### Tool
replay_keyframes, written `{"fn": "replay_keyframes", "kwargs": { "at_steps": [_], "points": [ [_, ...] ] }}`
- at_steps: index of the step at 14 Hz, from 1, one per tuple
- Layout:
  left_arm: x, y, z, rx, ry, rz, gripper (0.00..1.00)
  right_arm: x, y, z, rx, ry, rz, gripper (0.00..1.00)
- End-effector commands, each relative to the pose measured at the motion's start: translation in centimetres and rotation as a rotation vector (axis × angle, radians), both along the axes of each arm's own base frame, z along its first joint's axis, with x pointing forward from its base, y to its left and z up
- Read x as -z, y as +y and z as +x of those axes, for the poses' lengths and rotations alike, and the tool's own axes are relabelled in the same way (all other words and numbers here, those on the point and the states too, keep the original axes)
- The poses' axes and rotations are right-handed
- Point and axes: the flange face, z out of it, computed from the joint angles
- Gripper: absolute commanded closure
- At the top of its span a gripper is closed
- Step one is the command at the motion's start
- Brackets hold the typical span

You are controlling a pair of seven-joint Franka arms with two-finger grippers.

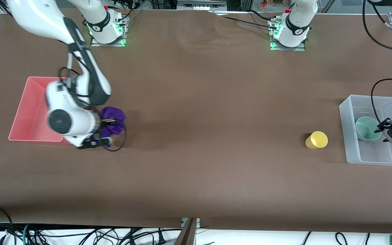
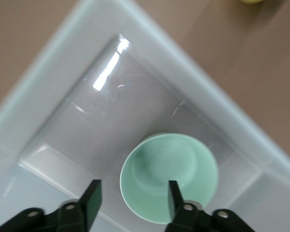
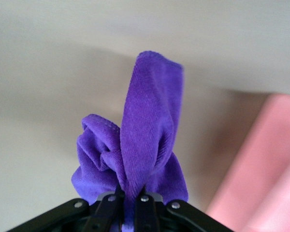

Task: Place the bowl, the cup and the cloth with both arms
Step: 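Lower the cloth into the pink bin while the left gripper grasps the cup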

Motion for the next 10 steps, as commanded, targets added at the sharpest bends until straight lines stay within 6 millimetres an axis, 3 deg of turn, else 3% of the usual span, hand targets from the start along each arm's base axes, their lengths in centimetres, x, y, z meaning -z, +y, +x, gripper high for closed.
{"fn": "replay_keyframes", "kwargs": {
  "at_steps": [1,3,4,5,6,8,9,10],
  "points": [
    [-6.5,-6.7,1.1,-0.049,-0.021,-0.006,0.00,-6.1,-6.9,0.3,-0.034,0.036,-0.005,1.00],
    [-7.1,-12.1,2.5,-0.189,-0.021,0.000,0.00,-7.6,-13.7,-0.3,-0.041,0.075,-0.004,1.00],
    [-6.2,-14.5,3.1,-0.254,-0.011,0.006,0.00,-7.5,-17.0,-0.9,-0.040,0.106,-0.002,1.00],
    [-3.9,-16.6,3.6,-0.289,0.017,0.006,0.00,-7.0,-19.8,-1.5,-0.024,0.126,0.000,1.00],
    [-0.4,-17.7,4.0,-0.313,0.050,-0.007,0.00,-6.2,-21.9,-2.1,0.005,0.144,0.000,1.00],
    [4.2,-19.4,4.5,-0.306,0.045,-0.025,0.00,-4.0,-24.3,-3.0,0.044,0.174,-0.010,1.00],
    [6.0,-20.1,4.3,-0.297,0.050,-0.029,0.08,-2.6,-25.0,-3.3,0.053,0.182,-0.015,1.00],
    [6.9,-20.4,4.2,-0.294,0.053,-0.033,0.31,-0.9,-25.7,-3.9,0.062,0.190,-0.013,1.00]
  ]
}}
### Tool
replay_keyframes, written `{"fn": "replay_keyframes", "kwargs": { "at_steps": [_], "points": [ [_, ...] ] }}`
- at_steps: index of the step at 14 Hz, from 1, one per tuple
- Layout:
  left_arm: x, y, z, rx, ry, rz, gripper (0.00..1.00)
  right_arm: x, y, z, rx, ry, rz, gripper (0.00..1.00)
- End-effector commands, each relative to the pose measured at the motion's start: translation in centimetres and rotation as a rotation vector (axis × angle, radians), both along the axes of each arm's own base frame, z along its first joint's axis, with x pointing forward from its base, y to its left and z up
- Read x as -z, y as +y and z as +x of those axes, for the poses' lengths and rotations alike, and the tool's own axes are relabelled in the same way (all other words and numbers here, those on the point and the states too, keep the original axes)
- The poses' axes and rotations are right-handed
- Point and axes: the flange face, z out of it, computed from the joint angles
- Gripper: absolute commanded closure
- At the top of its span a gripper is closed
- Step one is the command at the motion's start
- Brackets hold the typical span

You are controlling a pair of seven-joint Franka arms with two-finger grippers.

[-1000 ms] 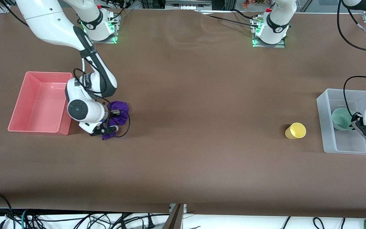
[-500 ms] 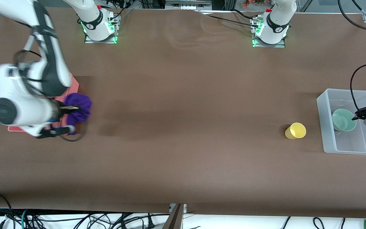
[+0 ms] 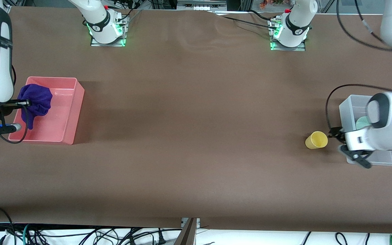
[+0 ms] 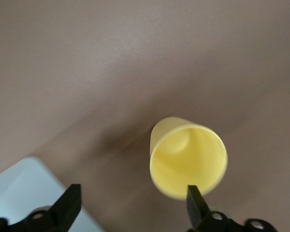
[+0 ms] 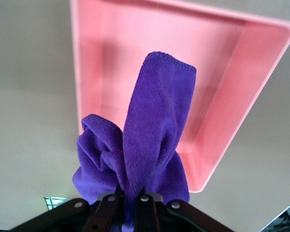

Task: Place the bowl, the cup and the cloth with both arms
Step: 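Lower the cloth into the pink bin while the left gripper grasps the cup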

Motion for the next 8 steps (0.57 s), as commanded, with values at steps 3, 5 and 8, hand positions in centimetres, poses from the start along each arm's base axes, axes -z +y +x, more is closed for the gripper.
{"fn": "replay_keyframes", "kwargs": {
  "at_steps": [3,5,8],
  "points": [
    [3.3,-0.4,-0.3,-0.051,0.020,-0.065,1.00,6.4,-1.4,-2.0,0.009,0.005,-0.001,1.00],
    [2.5,-0.2,-0.1,-0.046,0.011,-0.063,1.00,7.1,-1.5,-2.2,0.013,0.016,0.001,0.01],
    [0.9,-0.1,0.1,-0.037,-0.006,-0.049,1.00,2.9,-0.7,-1.5,0.019,-0.036,0.020,0.00]
  ]
}}
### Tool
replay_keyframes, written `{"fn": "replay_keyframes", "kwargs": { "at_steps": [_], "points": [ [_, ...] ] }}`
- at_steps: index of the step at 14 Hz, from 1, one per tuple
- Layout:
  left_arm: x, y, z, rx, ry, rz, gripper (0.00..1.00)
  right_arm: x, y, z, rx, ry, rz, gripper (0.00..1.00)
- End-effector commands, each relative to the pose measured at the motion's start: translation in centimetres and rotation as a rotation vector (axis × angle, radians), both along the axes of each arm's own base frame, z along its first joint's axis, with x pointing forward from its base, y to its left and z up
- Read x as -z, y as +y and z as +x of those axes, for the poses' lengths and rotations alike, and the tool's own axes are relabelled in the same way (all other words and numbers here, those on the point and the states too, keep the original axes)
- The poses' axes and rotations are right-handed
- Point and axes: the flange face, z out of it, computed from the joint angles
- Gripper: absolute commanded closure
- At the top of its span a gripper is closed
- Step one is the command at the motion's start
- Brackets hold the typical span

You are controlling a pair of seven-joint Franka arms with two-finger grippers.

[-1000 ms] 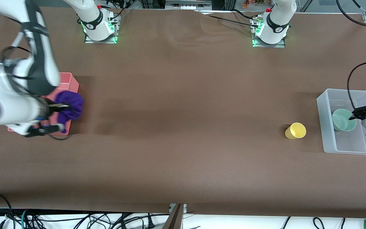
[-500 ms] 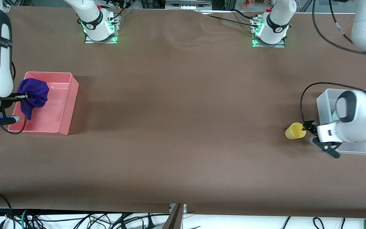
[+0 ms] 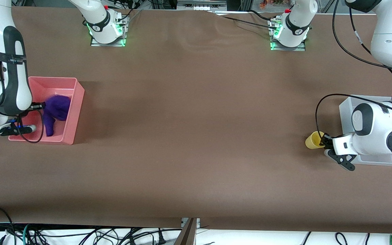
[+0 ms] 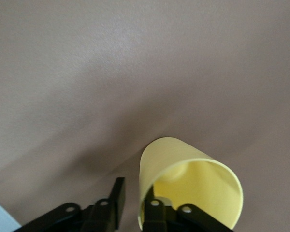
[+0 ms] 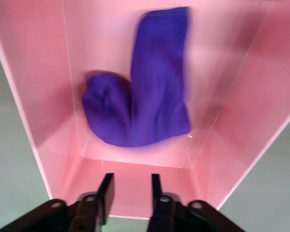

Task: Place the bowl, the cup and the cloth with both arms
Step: 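Lower the cloth into the pink bin while the left gripper grasps the cup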

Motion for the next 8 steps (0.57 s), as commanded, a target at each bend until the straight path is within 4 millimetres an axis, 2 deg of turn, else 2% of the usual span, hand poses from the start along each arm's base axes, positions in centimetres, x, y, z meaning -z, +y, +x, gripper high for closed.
{"fn": "replay_keyframes", "kwargs": {
  "at_steps": [1,2,3,4,5,6,8],
  "points": [
    [-2.0,0.2,-0.1,0.000,-0.009,0.002,1.00,-6.3,1.1,0.4,0.015,-0.084,0.054,0.00],
    [-3.1,0.1,-0.1,0.005,-0.005,0.006,1.00,-8.7,1.6,0.9,0.011,-0.123,0.070,0.00],
    [-5.1,0.2,-0.3,0.007,-0.004,0.015,1.00,-11.1,2.9,1.8,-0.017,-0.148,0.079,0.00],
    [-7.7,0.0,-0.7,0.012,0.011,0.020,1.00,-13.4,5.1,2.5,-0.051,-0.156,0.091,0.00],
    [-10.6,0.3,-1.0,0.013,0.021,0.036,1.00,-15.4,6.3,2.9,-0.068,-0.166,0.100,0.00],
    [-13.1,1.4,-1.6,0.023,0.057,0.069,1.00,-17.5,7.7,3.2,-0.095,-0.194,0.106,0.00],
    [-16.2,3.7,-3.1,0.095,0.126,0.138,1.00,-21.7,10.4,2.9,-0.146,-0.265,0.113,0.00]
  ]
}}
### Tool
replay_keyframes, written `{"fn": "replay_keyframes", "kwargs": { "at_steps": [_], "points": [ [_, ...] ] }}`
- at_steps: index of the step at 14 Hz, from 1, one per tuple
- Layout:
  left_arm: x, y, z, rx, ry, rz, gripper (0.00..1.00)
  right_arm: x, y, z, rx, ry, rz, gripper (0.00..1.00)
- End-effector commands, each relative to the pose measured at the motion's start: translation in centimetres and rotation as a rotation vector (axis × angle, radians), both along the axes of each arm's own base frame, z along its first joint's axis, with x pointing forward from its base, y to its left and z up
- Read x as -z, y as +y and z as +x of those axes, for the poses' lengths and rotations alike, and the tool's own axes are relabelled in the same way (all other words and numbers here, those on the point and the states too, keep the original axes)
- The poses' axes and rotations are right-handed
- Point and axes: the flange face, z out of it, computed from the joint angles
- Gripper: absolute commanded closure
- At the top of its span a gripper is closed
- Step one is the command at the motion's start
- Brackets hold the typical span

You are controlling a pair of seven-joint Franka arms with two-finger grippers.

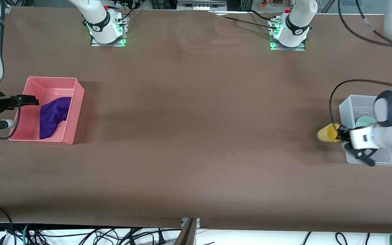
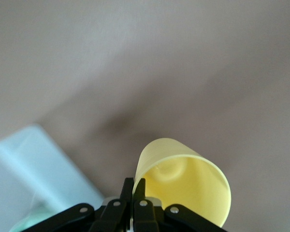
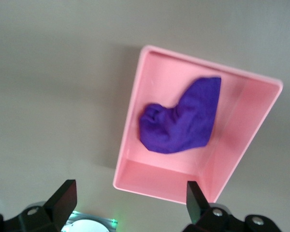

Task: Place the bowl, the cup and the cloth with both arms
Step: 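Set the yellow cup in the clear bin while the right gripper withdraws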

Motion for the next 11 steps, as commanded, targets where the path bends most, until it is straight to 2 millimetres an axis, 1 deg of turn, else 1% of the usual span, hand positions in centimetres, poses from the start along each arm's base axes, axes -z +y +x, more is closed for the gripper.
{"fn": "replay_keyframes", "kwargs": {
  "at_steps": [1,2,3,4,5,6,7,8,9,10,11],
  "points": [
    [-4.7,4.2,-2.3,0.087,0.054,0.116,1.00,-5.2,2.3,-0.7,-0.044,-0.072,0.008,0.00],
    [-5.3,6.2,-3.0,0.131,0.072,0.180,1.00,-7.6,2.4,-1.3,-0.058,-0.113,-0.023,0.00],
    [-4.9,8.1,-3.5,0.170,0.095,0.221,1.00,-9.9,2.4,-1.8,-0.065,-0.163,-0.041,0.00],
    [-3.9,10.1,-3.8,0.191,0.092,0.236,1.00,-11.7,2.5,-2.3,-0.066,-0.198,-0.038,0.00],
    [-2.6,11.6,-4.0,0.221,0.064,0.234,1.00,-12.5,2.6,-2.7,-0.070,-0.209,-0.037,0.00],
    [-1.1,13.4,-4.6,0.250,0.026,0.226,1.00,-12.6,2.7,-3.0,-0.076,-0.198,-0.051,0.00],
    [0.7,15.3,-5.5,0.240,0.001,0.209,1.00,-12.3,2.9,-2.8,-0.088,-0.202,-0.066,0.00],
    [2.2,15.9,-5.8,0.237,-0.020,0.197,1.00,-12.1,3.2,-2.9,-0.096,-0.190,-0.061,0.00],
    [3.1,16.0,-5.8,0.238,-0.024,0.189,1.00,-12.2,4.4,-2.9,-0.108,-0.189,-0.062,0.00],
    [3.4,15.8,-5.8,0.227,-0.024,0.175,0.46,-12.4,6.1,-3.3,-0.101,-0.178,-0.060,0.00],
    [3.6,15.6,-5.8,0.228,-0.020,0.167,0.00,-12.4,6.8,-3.5,-0.031,-0.165,-0.064,0.00]
  ]
}}
